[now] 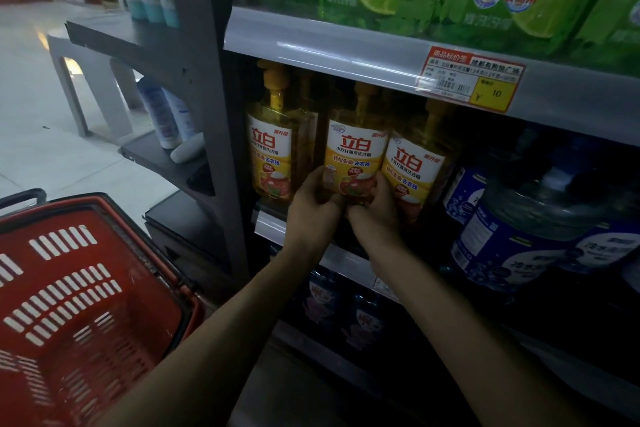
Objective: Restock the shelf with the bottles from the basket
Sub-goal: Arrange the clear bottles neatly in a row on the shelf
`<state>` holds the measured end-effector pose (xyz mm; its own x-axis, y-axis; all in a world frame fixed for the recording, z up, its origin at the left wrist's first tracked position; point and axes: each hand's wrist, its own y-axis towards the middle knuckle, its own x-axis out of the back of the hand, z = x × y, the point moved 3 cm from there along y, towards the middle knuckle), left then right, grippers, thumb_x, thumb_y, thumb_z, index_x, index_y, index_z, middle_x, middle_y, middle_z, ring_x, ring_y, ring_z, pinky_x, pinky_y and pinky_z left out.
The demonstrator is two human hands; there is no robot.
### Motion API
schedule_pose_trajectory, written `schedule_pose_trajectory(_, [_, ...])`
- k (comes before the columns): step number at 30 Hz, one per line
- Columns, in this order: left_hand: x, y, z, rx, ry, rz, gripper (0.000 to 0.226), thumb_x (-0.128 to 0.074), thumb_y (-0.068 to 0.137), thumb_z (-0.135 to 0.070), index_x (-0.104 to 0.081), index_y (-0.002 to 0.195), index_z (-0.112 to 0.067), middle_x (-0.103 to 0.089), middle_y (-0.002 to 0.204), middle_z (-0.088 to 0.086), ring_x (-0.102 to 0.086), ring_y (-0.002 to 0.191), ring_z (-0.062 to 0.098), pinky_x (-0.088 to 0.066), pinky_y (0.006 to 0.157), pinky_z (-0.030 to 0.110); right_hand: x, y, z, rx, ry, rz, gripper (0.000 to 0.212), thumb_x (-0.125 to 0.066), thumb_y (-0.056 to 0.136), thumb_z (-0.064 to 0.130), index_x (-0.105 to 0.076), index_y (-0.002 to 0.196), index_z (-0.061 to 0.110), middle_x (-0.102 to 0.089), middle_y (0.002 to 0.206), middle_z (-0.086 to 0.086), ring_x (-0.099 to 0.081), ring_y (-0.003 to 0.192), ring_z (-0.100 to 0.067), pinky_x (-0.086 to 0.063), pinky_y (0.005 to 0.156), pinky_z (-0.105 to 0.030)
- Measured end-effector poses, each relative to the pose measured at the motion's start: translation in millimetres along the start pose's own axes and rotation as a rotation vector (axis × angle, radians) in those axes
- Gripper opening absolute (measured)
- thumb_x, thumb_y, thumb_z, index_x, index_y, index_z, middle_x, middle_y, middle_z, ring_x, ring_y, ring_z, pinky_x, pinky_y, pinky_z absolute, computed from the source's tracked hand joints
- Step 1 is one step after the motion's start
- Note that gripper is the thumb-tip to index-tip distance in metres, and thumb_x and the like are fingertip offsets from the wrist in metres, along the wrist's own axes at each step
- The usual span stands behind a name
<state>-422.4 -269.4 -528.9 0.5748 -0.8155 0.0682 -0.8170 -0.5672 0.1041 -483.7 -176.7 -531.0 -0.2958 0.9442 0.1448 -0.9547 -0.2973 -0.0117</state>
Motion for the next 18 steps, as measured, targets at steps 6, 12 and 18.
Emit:
schedule_pose_trajectory(6, [-6.8,14.6,3.4,0.043,-0.064,-0.006,0.051,-0.066,0.089,-0.030,-0.059,0.140,-0.030,-0.072,0.127,-0.010,-0.066,0.121,0.010,-0.054,0.106,0.043,1.7,1.4,-2.7,-0.016,0.062,-0.056,0.082,-0.063,0.074,-0.006,-0.048,0.142,0.038,-0.055,0.142,0.006,-0.050,0.135,-0.019,-0.048,0.109,-0.050])
schedule_pose_trajectory(12, [-12.4,18.6,9.9,0.003,-0.106,0.017,0.043,-0.066,0.098,-0.018,-0.061,0.139,-0.029,-0.074,0.123,-0.012,-0.067,0.117,0.004,-0.055,0.099,0.032,1.1,-2.0,-6.9,-0.027,0.091,-0.044,0.090,-0.058,0.075,-0.010,-0.043,0.148,0.042,-0.049,0.150,0.007,-0.044,0.141,-0.019,-0.046,0.111,-0.050])
schedule_pose_trajectory(18, [-13.5,24.2,14.4,0.013,-0.080,-0.012,0.049,-0.066,0.091,-0.027,-0.060,0.139,-0.037,-0.073,0.126,-0.011,-0.066,0.122,0.012,-0.053,0.106,0.049,7.8,0.9,-7.4,-0.050,0.160,-0.038,0.083,-0.059,0.075,-0.014,-0.049,0.143,0.033,-0.060,0.138,0.005,-0.056,0.128,-0.014,-0.052,0.105,-0.045])
